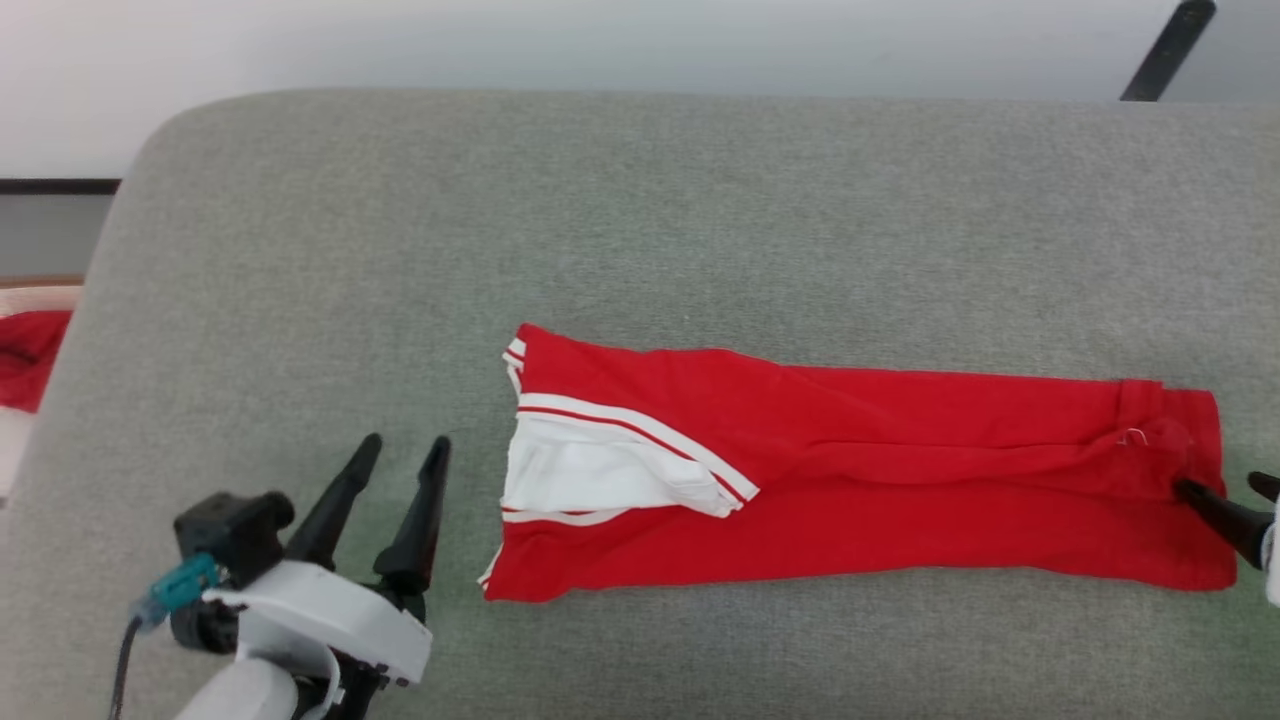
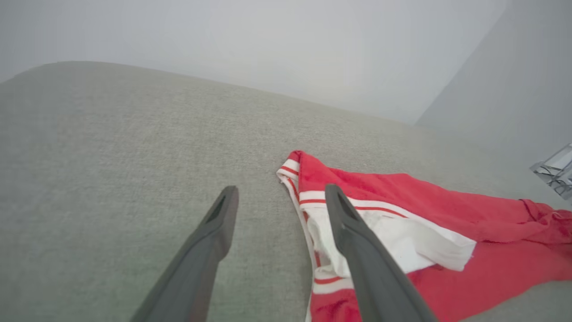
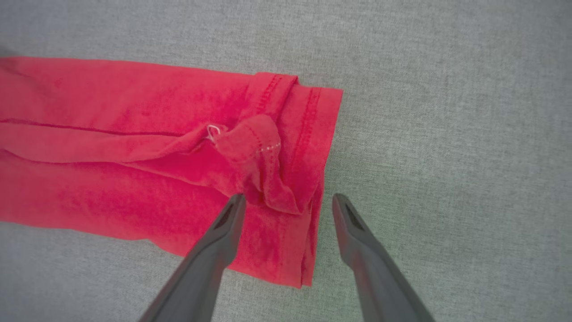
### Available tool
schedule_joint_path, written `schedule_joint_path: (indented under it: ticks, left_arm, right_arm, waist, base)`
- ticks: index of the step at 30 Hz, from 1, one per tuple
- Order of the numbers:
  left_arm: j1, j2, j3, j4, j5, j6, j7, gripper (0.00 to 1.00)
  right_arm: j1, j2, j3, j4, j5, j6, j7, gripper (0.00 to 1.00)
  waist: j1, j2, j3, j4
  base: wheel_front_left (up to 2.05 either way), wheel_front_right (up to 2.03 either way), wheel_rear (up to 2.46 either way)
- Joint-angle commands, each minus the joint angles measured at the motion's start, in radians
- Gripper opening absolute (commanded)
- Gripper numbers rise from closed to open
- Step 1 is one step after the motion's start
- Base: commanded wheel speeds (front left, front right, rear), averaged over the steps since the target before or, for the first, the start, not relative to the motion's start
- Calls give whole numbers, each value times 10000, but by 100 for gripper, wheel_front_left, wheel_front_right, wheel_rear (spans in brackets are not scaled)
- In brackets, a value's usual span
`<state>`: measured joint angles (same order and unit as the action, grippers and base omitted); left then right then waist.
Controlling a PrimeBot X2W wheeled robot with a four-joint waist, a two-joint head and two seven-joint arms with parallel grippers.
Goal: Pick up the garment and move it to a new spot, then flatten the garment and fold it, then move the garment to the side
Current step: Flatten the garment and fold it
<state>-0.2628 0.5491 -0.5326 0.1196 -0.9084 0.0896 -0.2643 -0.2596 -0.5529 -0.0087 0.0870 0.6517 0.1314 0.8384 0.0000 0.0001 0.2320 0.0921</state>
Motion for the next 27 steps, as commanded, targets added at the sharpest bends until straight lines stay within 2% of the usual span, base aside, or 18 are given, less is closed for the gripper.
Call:
schedule_joint_path:
  ticks: [1,8,15,27]
  left_arm:
    - [255,-223,370,115,367,-4,9,100]
    - [843,-1272,1926,433,2222,-198,9,100]
    - [745,-2011,2931,454,3825,-476,9,100]
    - [519,-3049,3926,1067,4824,-1446,9,100]
  right_arm:
    - [114,-61,-169,-18,48,-17,130,100]
    - [10,-40,-652,164,-186,-17,1063,100]
    - [-513,295,-685,623,-579,-17,1535,100]
    - [-712,1053,-375,1598,-1223,-17,1349,100]
  waist:
    - [0,-1,-30,142]
    - [0,-1,29,351]
    - [0,-1,151,440]
    - [0,-1,385,657]
  base:
    - [0,0,0]
    - [0,0,0]
    - [0,0,0]
    - [0,0,0]
